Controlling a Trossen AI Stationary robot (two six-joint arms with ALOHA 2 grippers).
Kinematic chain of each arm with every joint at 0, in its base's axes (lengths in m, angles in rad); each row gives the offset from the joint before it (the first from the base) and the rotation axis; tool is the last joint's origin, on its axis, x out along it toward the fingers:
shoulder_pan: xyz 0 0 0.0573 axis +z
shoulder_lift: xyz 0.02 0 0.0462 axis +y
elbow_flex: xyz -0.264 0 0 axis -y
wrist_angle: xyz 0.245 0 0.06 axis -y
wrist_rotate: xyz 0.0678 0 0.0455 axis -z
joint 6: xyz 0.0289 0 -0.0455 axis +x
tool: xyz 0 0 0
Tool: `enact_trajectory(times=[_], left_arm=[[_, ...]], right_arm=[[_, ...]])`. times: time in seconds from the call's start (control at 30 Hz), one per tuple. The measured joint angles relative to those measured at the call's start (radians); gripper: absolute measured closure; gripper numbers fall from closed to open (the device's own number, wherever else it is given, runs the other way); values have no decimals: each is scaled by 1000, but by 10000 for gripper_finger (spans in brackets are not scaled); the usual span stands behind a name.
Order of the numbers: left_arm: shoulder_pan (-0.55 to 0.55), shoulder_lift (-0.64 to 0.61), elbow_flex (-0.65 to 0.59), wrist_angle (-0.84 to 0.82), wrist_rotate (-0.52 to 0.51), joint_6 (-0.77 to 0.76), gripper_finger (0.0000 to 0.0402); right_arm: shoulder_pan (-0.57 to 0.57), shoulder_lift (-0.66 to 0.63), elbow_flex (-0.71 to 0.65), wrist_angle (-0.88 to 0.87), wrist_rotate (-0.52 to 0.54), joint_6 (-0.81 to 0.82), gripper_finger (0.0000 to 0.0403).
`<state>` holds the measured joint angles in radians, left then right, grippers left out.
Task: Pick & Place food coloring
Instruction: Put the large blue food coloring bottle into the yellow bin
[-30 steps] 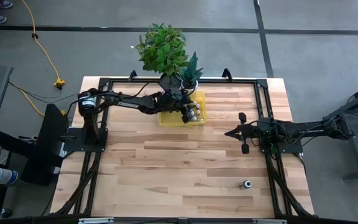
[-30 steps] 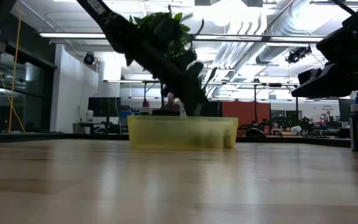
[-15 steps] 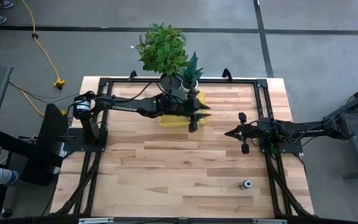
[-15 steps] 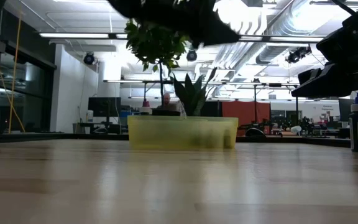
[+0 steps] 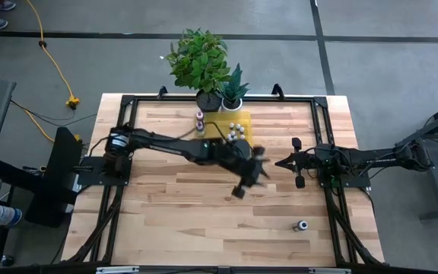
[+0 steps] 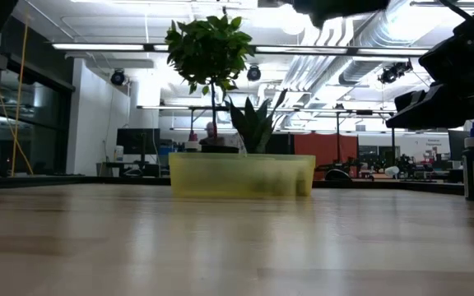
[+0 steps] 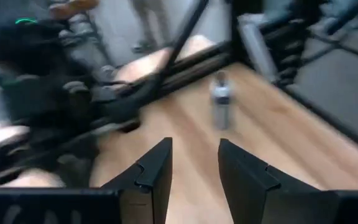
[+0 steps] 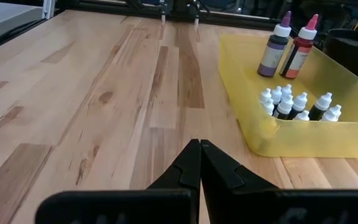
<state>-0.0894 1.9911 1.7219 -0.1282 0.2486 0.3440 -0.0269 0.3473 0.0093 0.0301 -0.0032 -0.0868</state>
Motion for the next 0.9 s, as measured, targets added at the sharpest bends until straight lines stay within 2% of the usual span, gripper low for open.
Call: enact_trajectory(times=[0.13, 0.3, 0.47, 0.73, 0.83, 0.9], left_arm=[[-59, 73, 50, 10, 27, -2, 279], [-122, 196, 124, 55, 3, -18, 279], [-160, 325, 270, 82, 4, -88, 279], [-174, 522, 570, 75, -18, -167, 278], [-174, 578, 635, 75, -23, -184, 264], [-175, 586, 629, 74, -37, -194, 246]], right_arm=[[0, -1, 0, -1, 0, 0, 402], [0, 0, 0, -3, 0, 0, 402], [0, 0, 0, -3, 0, 0, 402], [0, 0, 0, -3, 0, 0, 402], [0, 0, 0, -3, 0, 0, 402], [0, 0, 0, -3, 0, 0, 402]])
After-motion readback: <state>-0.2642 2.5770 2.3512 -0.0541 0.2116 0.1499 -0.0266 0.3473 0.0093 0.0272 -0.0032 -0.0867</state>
